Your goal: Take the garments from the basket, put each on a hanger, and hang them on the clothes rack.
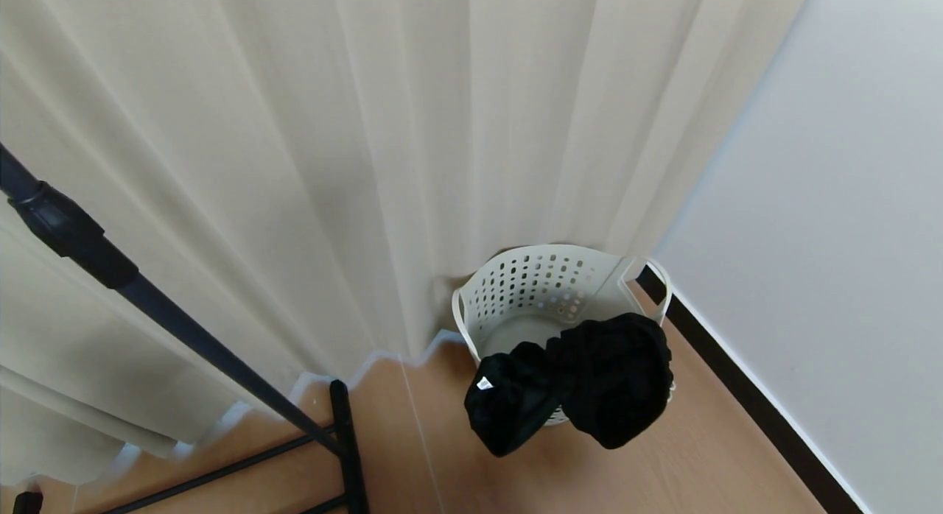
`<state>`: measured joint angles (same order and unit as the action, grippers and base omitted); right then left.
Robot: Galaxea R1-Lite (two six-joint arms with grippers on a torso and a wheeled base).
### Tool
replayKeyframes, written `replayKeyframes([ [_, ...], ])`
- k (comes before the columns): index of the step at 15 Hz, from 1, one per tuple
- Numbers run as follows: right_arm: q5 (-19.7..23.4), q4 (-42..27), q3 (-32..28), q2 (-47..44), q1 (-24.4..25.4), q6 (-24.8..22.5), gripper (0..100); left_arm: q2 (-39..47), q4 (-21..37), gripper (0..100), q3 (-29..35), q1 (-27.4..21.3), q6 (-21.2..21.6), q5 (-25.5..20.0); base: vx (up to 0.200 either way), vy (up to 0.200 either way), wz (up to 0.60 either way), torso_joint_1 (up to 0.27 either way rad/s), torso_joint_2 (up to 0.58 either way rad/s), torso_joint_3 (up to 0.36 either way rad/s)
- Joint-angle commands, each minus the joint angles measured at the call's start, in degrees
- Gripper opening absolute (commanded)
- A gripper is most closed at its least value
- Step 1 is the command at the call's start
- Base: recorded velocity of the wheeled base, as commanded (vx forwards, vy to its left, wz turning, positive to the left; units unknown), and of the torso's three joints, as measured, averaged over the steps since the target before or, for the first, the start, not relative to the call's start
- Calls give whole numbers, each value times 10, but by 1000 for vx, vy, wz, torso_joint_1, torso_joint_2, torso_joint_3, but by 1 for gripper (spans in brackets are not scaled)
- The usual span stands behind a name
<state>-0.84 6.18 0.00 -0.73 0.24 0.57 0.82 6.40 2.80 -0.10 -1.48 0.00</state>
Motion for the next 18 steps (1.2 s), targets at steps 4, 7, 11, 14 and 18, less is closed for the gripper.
replayKeyframes([
  [4,1,-2,0,-1,0,-5,100,0,1,100,0,0,0,0,0,0,0,1,1,-198],
  [7,1,-5,0,-1,0,-5,100,1,0,100,0,0,0,-1,0,0,0,4,1,-193],
  [11,1,-6,0,-1,0,-5,100,1,1,100,0,1,0,0,0,0,0,2,1,-198],
  [14,0,-6,0,-1,0,-5,100,0,0,100,0,1,0,0,0,0,0,7,7,-198],
  [18,-7,0,0,-99,-2,-5,100,-1,0,100,0,2,-1,3,0,0,0,2,6,-144],
])
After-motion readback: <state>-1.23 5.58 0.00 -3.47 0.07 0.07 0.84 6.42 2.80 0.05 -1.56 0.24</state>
